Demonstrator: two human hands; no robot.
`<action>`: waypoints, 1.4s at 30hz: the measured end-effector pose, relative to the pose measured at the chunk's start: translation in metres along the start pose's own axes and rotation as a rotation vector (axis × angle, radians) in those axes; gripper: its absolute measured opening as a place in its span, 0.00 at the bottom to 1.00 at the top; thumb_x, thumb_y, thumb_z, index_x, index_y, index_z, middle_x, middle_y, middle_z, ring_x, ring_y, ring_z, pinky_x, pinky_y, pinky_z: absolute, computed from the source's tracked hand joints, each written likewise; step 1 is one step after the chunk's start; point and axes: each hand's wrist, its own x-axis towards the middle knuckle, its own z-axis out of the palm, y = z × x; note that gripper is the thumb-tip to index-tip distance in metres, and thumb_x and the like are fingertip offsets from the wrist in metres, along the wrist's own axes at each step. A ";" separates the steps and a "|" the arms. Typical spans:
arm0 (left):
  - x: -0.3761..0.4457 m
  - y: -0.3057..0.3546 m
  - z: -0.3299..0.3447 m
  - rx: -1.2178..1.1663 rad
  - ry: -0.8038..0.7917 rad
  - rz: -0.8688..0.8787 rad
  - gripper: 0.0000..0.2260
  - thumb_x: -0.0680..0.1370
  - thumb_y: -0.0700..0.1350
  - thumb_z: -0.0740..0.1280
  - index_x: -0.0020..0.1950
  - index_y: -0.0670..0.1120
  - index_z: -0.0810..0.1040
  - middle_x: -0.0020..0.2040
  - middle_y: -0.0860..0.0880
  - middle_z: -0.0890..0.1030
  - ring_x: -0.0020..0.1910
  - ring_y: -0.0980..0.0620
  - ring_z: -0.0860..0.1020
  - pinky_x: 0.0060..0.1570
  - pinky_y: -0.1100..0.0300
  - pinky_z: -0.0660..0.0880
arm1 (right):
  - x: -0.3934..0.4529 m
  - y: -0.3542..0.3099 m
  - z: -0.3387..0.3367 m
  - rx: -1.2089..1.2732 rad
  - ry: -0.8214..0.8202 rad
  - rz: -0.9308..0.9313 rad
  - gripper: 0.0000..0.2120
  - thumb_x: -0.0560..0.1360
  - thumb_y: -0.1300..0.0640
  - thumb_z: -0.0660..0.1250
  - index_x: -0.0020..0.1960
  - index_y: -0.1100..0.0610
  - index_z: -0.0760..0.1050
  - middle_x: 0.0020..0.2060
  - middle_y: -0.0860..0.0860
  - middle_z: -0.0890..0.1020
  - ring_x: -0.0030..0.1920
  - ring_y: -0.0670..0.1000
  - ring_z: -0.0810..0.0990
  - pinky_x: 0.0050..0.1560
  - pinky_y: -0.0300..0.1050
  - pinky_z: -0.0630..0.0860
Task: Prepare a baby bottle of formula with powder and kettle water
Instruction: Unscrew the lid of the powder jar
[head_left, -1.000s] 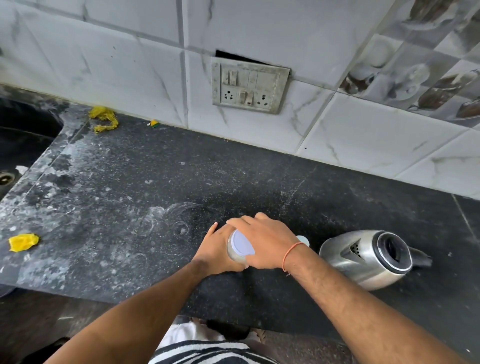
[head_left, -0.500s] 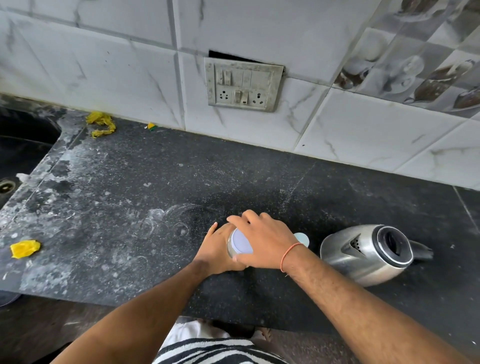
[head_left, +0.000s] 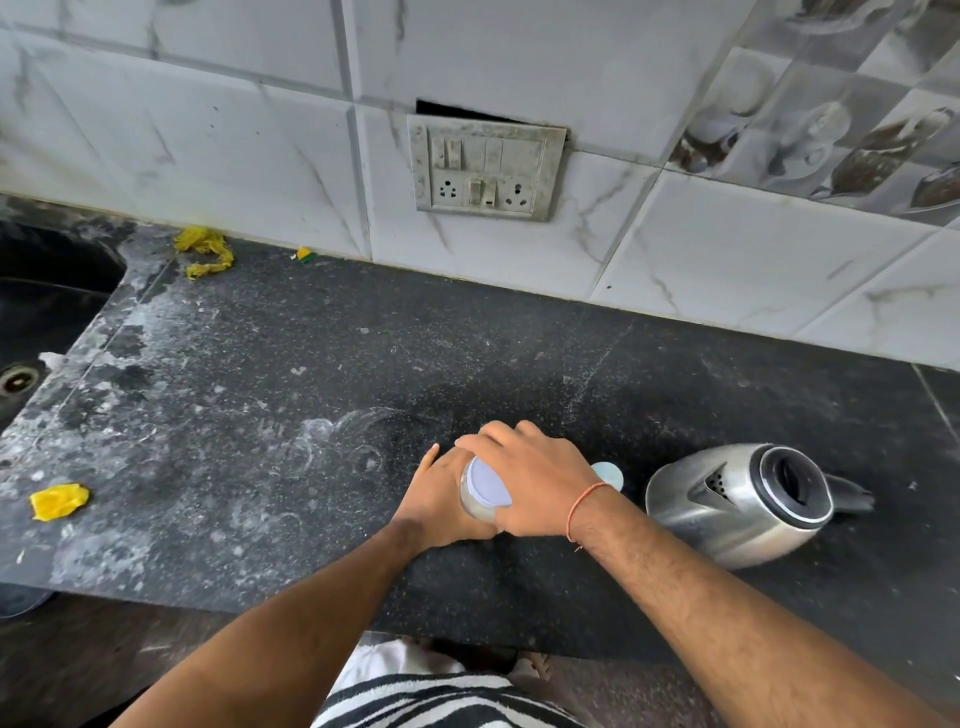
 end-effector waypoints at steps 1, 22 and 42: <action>0.000 -0.001 0.001 0.001 -0.003 0.003 0.50 0.63 0.67 0.78 0.82 0.56 0.67 0.78 0.60 0.73 0.82 0.59 0.65 0.88 0.47 0.44 | 0.000 0.000 0.001 -0.008 -0.002 0.014 0.44 0.71 0.40 0.77 0.82 0.41 0.59 0.71 0.44 0.69 0.62 0.55 0.75 0.47 0.55 0.83; -0.020 -0.011 -0.019 -0.132 -0.115 -0.070 0.70 0.65 0.64 0.85 0.90 0.53 0.38 0.89 0.61 0.41 0.87 0.60 0.35 0.84 0.57 0.39 | -0.081 0.004 0.039 1.024 0.413 0.352 0.37 0.69 0.59 0.84 0.75 0.47 0.73 0.67 0.39 0.79 0.65 0.35 0.79 0.54 0.35 0.83; -0.095 -0.005 -0.058 -0.331 -0.171 -0.477 0.03 0.79 0.46 0.79 0.49 0.54 0.92 0.38 0.46 0.90 0.34 0.54 0.83 0.38 0.60 0.82 | -0.074 -0.052 0.131 1.227 0.195 0.271 0.39 0.70 0.54 0.85 0.74 0.33 0.71 0.67 0.28 0.80 0.67 0.40 0.80 0.58 0.43 0.85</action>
